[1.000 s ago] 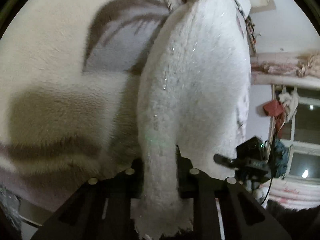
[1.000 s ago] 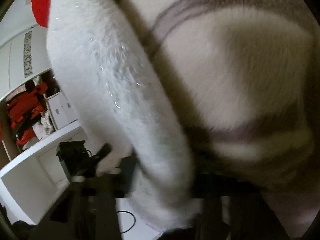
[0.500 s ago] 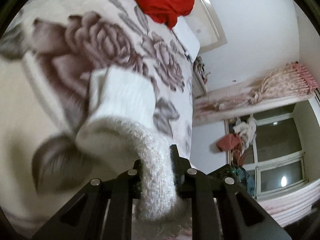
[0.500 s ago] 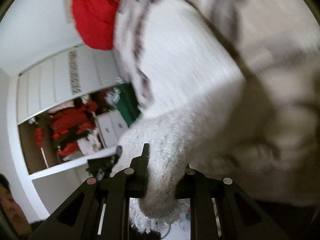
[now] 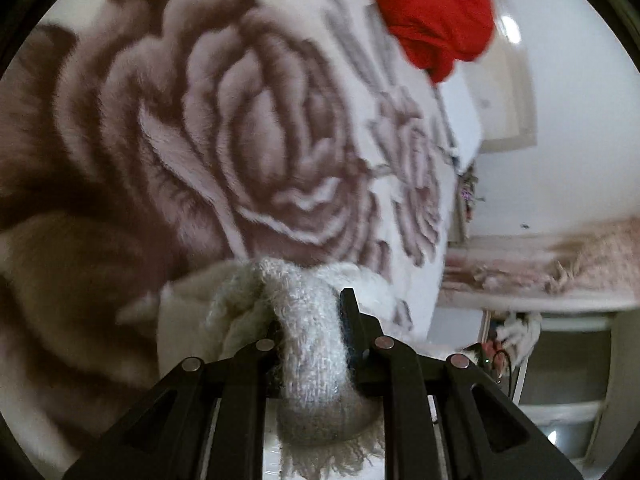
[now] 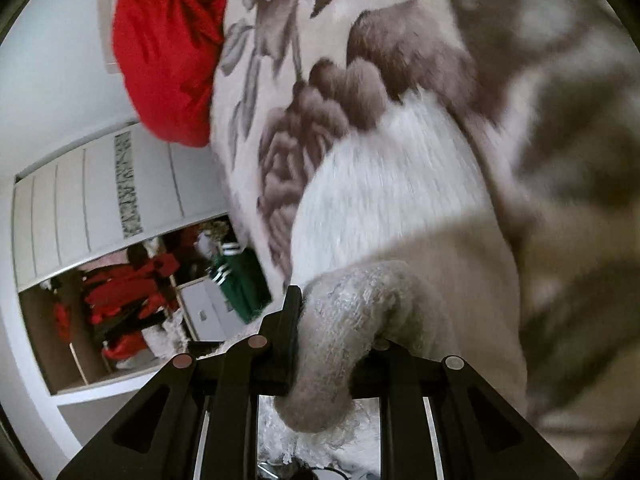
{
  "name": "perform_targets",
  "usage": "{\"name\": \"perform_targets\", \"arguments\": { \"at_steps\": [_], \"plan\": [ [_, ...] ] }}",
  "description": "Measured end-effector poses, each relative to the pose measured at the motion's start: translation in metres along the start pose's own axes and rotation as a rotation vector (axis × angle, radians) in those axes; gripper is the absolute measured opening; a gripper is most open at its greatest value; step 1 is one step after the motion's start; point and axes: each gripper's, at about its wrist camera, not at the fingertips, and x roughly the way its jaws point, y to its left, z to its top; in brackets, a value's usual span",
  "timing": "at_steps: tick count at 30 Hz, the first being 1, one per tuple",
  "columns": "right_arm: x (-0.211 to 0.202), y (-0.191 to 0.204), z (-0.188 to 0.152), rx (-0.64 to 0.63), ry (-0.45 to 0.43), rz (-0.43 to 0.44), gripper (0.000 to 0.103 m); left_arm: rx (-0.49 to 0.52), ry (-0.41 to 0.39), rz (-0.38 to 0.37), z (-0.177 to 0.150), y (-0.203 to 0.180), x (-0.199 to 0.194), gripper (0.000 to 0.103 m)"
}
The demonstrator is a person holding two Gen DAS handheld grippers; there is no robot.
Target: Fold large clothes
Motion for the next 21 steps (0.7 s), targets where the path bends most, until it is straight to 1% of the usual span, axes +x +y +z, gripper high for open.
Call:
{"name": "perform_targets", "arguments": {
  "at_steps": [2, 3, 5, 6, 7, 8, 9, 10, 11, 12, 13, 14, 15, 16, 17, 18, 19, 20, 21],
  "plan": [
    [0.018, -0.001, 0.026, 0.004, 0.001, -0.043, 0.017, -0.057, 0.008, 0.006, 0.008, 0.009, 0.009, 0.014],
    [0.029, -0.003, 0.04, 0.019, 0.018, -0.059, 0.017, -0.088, 0.018, 0.003, 0.011, 0.011, 0.009, 0.015],
    [0.04, -0.011, 0.058, 0.077, 0.055, -0.051, 0.019, -0.113, 0.03, -0.008, 0.013, 0.01, 0.007, 0.016],
    [0.042, -0.01, 0.063, 0.095, 0.071, -0.038, 0.022, -0.114, 0.038, -0.009, 0.012, 0.008, 0.007, 0.017],
    [0.041, -0.008, 0.067, 0.107, 0.094, -0.018, 0.028, -0.112, 0.043, -0.011, 0.01, 0.007, 0.006, 0.017],
    [0.034, -0.003, 0.069, 0.11, 0.099, 0.03, 0.041, -0.11, 0.044, -0.01, 0.009, 0.005, 0.005, 0.017],
    [0.027, 0.001, 0.067, 0.107, 0.093, 0.066, 0.05, -0.099, 0.04, 0.005, 0.006, 0.003, 0.003, 0.018],
    [0.011, 0.008, 0.063, 0.095, 0.065, 0.114, 0.065, -0.095, 0.033, 0.01, 0.005, 0.002, 0.002, 0.018],
    [-0.002, 0.013, 0.058, 0.083, 0.036, 0.138, 0.067, -0.096, 0.028, 0.006, 0.005, 0.003, 0.002, 0.018],
    [-0.02, 0.019, 0.052, 0.059, -0.009, 0.161, 0.067, -0.101, 0.029, 0.006, 0.005, 0.002, 0.001, 0.018],
    [-0.033, 0.025, 0.045, 0.027, -0.04, 0.163, 0.067, -0.113, 0.035, 0.007, 0.005, 0.003, 0.0, 0.018],
    [-0.045, 0.033, 0.034, -0.024, -0.06, 0.132, 0.067, -0.126, 0.041, 0.003, 0.006, 0.002, -0.001, 0.018],
    [-0.049, 0.041, 0.023, -0.082, -0.055, 0.1, 0.068, -0.135, 0.046, -0.001, 0.006, 0.001, -0.001, 0.019],
    [-0.046, 0.047, 0.015, -0.125, -0.03, 0.068, 0.068, -0.154, 0.059, -0.005, 0.006, 0.0, -0.005, 0.021],
    [-0.032, 0.056, 0.006, -0.197, 0.034, -0.009, 0.068, -0.179, 0.064, -0.025, 0.006, 0.001, -0.006, 0.023],
    [-0.015, 0.064, -0.004, -0.278, 0.086, -0.115, 0.068, -0.239, 0.061, -0.094, 0.005, 0.006, -0.012, 0.034],
    [-0.001, 0.068, -0.009, -0.332, 0.109, -0.193, 0.068, -0.274, 0.054, -0.139, 0.004, 0.009, -0.015, 0.049],
    [0.015, 0.071, -0.013, -0.388, 0.124, -0.265, 0.068, -0.308, 0.035, -0.195, 0.003, 0.012, -0.022, 0.058],
    [0.031, 0.072, -0.015, -0.428, 0.116, -0.332, 0.068, -0.317, 0.017, -0.214, 0.003, 0.012, -0.028, 0.069]
  ]
}}
